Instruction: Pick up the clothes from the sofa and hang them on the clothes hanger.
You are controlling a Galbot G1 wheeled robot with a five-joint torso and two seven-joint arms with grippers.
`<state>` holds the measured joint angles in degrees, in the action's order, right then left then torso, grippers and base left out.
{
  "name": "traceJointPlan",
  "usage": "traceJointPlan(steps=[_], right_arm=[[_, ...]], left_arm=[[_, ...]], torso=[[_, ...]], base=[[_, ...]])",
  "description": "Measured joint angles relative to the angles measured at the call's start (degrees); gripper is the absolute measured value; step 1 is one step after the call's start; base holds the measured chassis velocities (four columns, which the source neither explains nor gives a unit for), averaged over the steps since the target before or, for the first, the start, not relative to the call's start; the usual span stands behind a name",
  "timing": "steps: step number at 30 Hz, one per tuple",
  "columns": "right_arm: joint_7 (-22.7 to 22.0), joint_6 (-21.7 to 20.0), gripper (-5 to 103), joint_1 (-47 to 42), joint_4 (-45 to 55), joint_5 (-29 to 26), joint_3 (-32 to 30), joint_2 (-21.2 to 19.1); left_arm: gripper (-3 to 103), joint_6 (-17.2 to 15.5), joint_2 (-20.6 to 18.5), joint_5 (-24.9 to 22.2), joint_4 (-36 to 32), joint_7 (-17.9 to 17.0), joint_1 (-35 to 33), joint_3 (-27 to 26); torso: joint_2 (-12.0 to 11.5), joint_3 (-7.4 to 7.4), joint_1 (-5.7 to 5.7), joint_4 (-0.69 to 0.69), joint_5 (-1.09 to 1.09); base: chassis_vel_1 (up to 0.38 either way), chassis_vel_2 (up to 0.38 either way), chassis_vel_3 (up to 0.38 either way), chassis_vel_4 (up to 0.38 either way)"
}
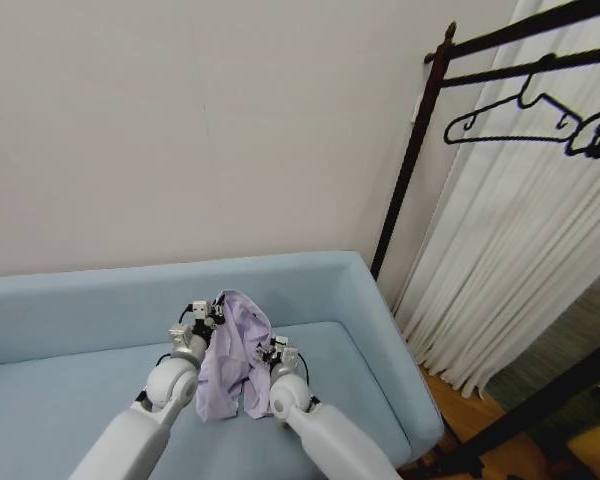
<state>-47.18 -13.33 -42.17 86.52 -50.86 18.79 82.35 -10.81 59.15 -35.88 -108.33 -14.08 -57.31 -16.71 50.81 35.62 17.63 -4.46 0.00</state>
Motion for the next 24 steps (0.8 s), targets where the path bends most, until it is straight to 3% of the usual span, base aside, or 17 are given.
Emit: traceJointPlan(steps=[3,6,11,24], right_arm=[[-1.0,0.0,82,0.2,-0.2,0.0,0.2,0.1],[-2.0,0.0,66,0.3,0.2,-0.2,0.7,-0.6],[-2.1,0.0,54,0.2,0.7,-0.3,1.0,-1.6],[-1.1,0.9,47,2.2,2.9,1.5,1.0,-4.5]], left_arm=[[0,0.0,0.0,0.0,-0.2,-0.1,0.0,0.0],[0,0.1,0.1,0.0,-0.4,-0.1,0.0,0.0],[0,0.2,0.2,0.0,-0.5,-0.1,0.1,-0.1],[0,1.7,0.0,-0.3,-2.6,0.4,-1.0,-0.8]], torso=[[0.0,0.0,0.0,0.0,0.0],[0.0,0.0,0.0,0.0,0.0],[0.0,0.0,0.0,-0.01,0.0],[0.0,0.0,0.0,0.0,0.01]], base=[[0.0,0.0,0.0,0.0],[0.0,0.0,0.0,0.0],[0.0,0.0,0.0,0.0],[0.0,0.0,0.0,0.0]])
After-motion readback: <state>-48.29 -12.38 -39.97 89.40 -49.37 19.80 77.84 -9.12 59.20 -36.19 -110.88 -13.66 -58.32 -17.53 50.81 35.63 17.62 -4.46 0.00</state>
